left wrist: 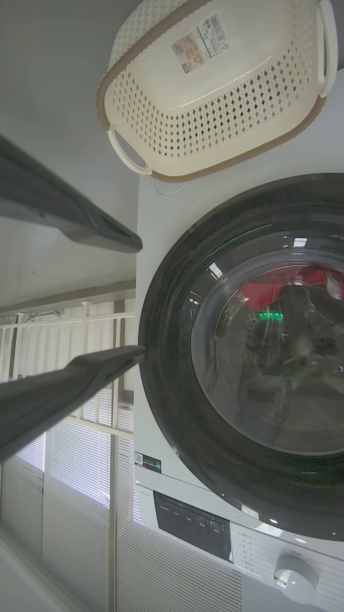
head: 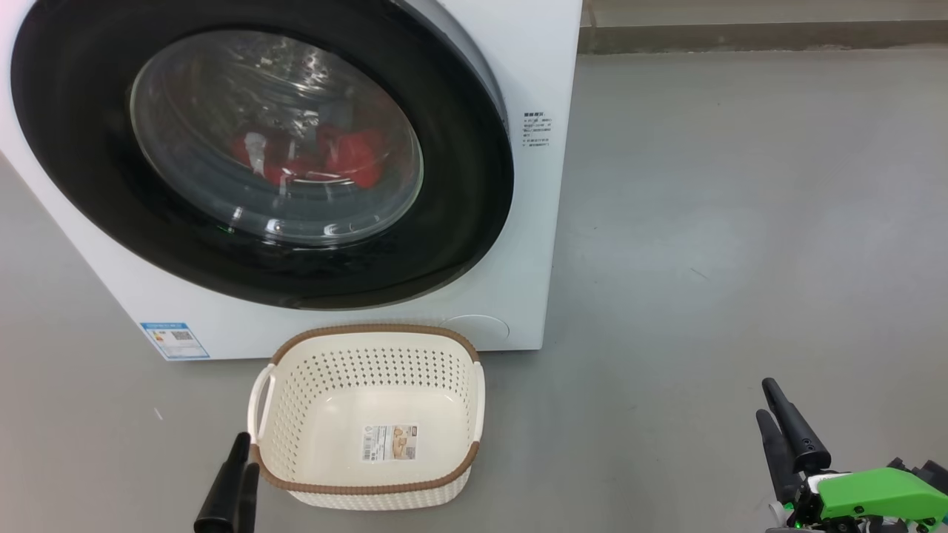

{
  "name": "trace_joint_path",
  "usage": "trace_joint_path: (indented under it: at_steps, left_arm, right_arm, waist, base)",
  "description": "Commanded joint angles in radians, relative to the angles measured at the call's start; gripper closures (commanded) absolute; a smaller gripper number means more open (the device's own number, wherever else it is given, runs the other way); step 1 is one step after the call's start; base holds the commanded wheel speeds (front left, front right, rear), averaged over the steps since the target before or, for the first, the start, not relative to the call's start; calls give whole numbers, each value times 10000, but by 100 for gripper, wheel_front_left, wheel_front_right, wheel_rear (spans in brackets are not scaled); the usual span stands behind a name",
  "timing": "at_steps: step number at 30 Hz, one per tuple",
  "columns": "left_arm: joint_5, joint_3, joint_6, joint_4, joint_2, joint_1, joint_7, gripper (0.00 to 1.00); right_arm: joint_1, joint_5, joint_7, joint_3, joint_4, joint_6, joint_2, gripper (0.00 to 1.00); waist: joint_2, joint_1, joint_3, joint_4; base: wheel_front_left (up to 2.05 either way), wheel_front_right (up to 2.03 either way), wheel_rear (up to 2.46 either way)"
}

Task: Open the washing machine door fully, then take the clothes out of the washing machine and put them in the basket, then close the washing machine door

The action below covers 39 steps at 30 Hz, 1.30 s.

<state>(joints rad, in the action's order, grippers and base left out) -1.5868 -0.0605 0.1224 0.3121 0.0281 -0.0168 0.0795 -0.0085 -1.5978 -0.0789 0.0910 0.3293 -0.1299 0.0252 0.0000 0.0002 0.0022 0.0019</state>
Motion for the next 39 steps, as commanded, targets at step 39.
trace_joint_path:
  at_steps: [39]
  left_arm:
    - [5977,65,-17,-1232,161,155,-1187,0]
  right_arm:
    - [-151,4986,1179,-527,-501,-4,510,0]
  waist:
    - [0,-2,80,28]
  base:
    - [0,0,0]
